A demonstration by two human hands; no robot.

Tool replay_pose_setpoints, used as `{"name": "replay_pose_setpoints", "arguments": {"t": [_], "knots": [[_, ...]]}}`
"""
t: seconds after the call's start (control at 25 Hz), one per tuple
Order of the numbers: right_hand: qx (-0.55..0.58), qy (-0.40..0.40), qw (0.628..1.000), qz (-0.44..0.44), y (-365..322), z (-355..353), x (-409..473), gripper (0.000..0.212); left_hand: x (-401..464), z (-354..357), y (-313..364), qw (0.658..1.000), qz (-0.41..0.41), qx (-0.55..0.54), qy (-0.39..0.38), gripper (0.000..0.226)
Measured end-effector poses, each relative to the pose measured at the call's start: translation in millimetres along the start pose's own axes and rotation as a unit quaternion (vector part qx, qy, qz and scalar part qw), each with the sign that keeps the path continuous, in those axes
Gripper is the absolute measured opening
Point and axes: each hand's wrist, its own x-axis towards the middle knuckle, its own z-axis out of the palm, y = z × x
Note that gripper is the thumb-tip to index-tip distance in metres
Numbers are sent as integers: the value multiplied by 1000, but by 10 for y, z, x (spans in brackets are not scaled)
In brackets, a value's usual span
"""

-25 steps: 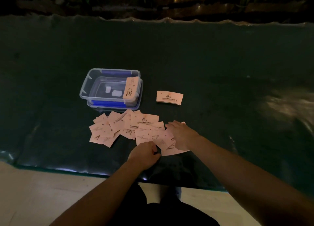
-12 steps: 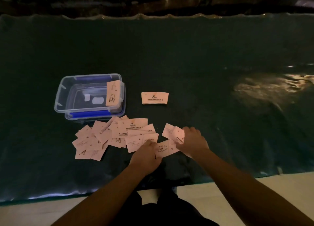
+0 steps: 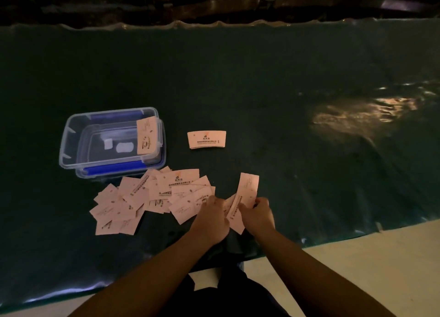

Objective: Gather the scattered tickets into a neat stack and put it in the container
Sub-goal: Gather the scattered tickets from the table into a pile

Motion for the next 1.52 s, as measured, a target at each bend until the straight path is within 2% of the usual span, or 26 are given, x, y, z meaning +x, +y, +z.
{"name": "replay_pose_setpoints", "arguments": {"t": [0.24, 0.4, 0.48, 0.56, 0.72, 0.8, 0.88, 1.0, 1.12, 1.2, 1.28, 1.4, 1.52], "knots": [[8, 18, 999, 39, -122, 37, 35, 36, 16, 4, 121, 995, -28, -77, -51, 43], [57, 40, 995, 74, -154, 105, 7, 37, -14, 9, 156, 992, -45, -109, -47, 39], [62, 31, 993, 97, -166, 118, 6, 28, -22, 2, 122, 987, -52, -145, -49, 44], [71, 0, 992, 100, -177, 113, -1, 6, -37, -26, 76, 983, -52, -169, -55, 46], [75, -17, 996, 39, -288, 59, -46, 15, -122, -67, -90, 970, -82, -226, -49, 53], [70, -24, 997, -21, -407, 5, -65, 20, -191, -80, -209, 957, -118, -259, -57, 43], [42, -58, 993, -95, -539, -11, -87, 30, -278, -82, -351, 927, -172, -331, -49, 16], [-83, -153, 961, -216, -768, 28, -119, 34, -356, -67, -543, 828, -268, -492, -24, 14], [-243, -205, 895, -312, -948, 150, -128, 39, -393, -100, -654, 735, -332, -591, 10, 15], [-353, -204, 838, -362, -1051, 238, -122, 51, -398, -116, -699, 690, -349, -632, 43, 14], [-415, -218, 786, -403, -1132, 316, -134, 60, -398, -120, -730, 649, -355, -669, 71, 17], [-454, -243, 745, -425, -1186, 387, -172, 69, -392, -136, -734, 617, -344, -704, 73, 18], [-441, -237, 756, -421, -1144, 424, -249, 65, -386, -150, -727, 621, -317, -715, 48, 8]]}}
